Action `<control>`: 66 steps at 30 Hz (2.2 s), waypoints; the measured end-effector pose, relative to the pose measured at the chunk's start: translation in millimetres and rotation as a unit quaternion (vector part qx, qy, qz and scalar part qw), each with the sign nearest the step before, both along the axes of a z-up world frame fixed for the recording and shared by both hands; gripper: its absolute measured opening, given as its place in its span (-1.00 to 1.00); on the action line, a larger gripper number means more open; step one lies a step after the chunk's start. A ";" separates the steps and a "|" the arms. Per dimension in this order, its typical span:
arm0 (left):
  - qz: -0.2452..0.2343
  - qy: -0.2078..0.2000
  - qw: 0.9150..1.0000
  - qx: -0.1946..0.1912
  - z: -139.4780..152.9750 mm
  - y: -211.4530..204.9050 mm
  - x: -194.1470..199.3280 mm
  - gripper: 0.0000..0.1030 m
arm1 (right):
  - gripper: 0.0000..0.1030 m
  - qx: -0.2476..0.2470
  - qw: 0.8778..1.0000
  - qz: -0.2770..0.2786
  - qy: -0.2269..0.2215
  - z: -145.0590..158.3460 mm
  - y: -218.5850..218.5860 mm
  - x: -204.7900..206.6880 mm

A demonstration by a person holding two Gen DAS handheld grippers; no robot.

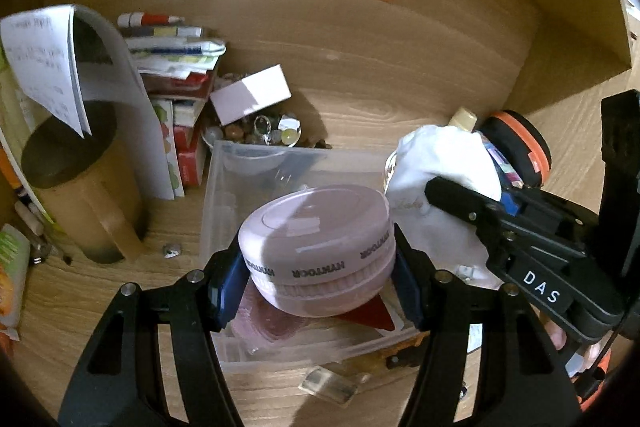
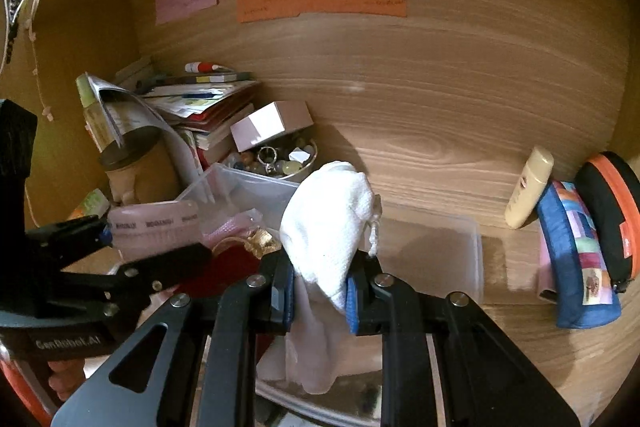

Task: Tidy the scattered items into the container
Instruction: 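Carry the compact and cloth bag over the clear bin and open both tools, then withdraw both open tools from the bin toward the remaining items, then grasp the small metal tin with the left tool while the right tool grasps the dark green bottle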

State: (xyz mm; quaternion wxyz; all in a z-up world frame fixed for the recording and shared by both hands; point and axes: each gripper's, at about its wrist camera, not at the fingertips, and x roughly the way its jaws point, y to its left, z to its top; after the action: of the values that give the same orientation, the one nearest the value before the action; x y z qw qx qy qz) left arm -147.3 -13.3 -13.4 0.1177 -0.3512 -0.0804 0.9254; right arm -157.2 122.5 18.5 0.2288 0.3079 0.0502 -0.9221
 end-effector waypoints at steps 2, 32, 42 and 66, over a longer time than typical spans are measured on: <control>0.002 -0.005 1.000 -0.002 -4.5 -1.5 -3.4 0.23 | -0.66 0.007 1.000 -0.008 0.003 -2.4 -2.1 -2.1; -0.009 0.023 1.000 -0.007 15.5 -5.3 31.3 0.60 | 0.51 -0.002 1.000 -0.011 -0.025 11.4 23.2 29.9; 0.011 0.008 0.999 -0.029 8.3 -16.2 58.3 0.79 | 0.62 -0.018 1.000 -0.002 -0.019 21.4 29.8 62.7; -0.026 -0.075 0.993 -0.085 -52.3 2.7 75.5 0.79 | 0.62 -0.001 0.996 -0.016 -0.086 -39.1 50.5 77.5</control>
State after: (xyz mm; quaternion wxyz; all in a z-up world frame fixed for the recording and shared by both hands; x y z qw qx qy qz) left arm -71.7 -10.6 -65.7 0.1054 -0.4303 -0.0005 0.8965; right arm -79.8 173.0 -20.6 0.2175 0.3868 0.0243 -0.8958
